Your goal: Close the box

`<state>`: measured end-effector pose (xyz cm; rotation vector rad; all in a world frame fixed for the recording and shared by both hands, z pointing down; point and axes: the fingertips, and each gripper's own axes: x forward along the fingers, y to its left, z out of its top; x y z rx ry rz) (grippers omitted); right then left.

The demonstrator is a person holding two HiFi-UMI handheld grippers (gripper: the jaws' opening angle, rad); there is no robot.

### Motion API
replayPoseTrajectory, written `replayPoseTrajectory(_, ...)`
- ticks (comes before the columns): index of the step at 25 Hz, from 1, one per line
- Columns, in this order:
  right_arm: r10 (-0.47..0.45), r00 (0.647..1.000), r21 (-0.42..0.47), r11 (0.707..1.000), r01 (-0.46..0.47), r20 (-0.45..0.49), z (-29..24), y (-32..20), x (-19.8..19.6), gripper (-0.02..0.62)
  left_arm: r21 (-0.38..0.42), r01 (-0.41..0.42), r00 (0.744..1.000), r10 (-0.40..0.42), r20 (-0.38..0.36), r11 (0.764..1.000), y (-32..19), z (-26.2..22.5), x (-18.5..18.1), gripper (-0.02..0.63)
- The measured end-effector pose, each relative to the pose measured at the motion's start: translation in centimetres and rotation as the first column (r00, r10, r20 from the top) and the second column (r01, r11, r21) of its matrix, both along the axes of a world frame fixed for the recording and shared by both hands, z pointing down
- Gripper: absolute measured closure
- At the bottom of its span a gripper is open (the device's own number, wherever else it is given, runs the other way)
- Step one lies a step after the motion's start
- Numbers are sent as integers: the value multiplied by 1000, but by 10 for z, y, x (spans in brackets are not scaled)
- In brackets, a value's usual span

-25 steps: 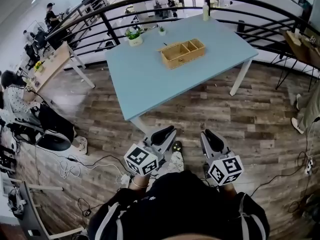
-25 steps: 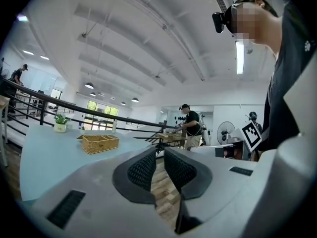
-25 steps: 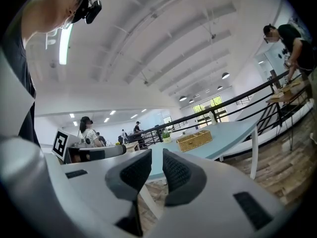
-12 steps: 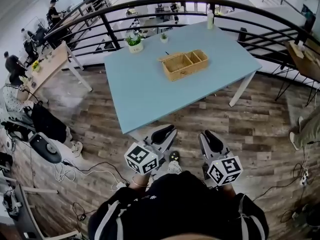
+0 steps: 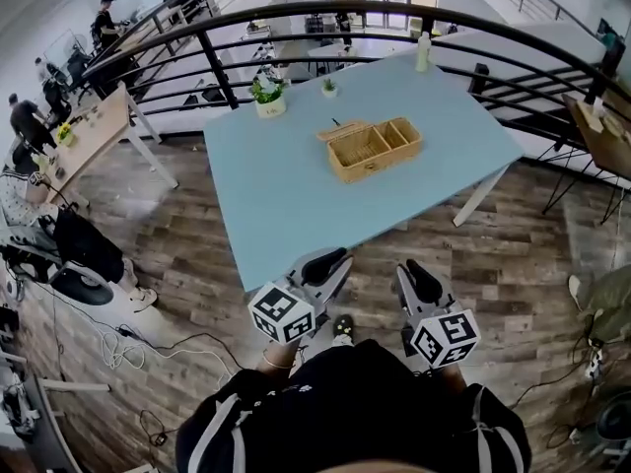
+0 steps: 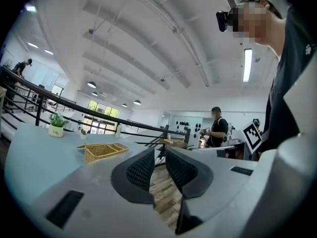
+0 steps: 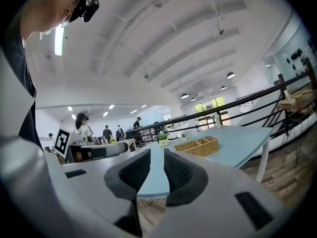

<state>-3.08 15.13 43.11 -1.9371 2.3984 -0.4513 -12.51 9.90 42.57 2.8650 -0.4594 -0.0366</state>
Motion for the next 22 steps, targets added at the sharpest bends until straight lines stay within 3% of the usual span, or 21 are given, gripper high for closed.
replayPoseTrajectory(16, 50, 999, -29, 998, -51, -19, 9, -97, -8, 508, -29, 1, 1000, -1, -22, 1000, -101, 17, -14, 543)
replayPoseTrajectory(22, 14, 999, -41, 999, -16, -46, 7, -120, -18, 505, -31, 26, 999, -28, -41, 999, -122, 17, -25, 542)
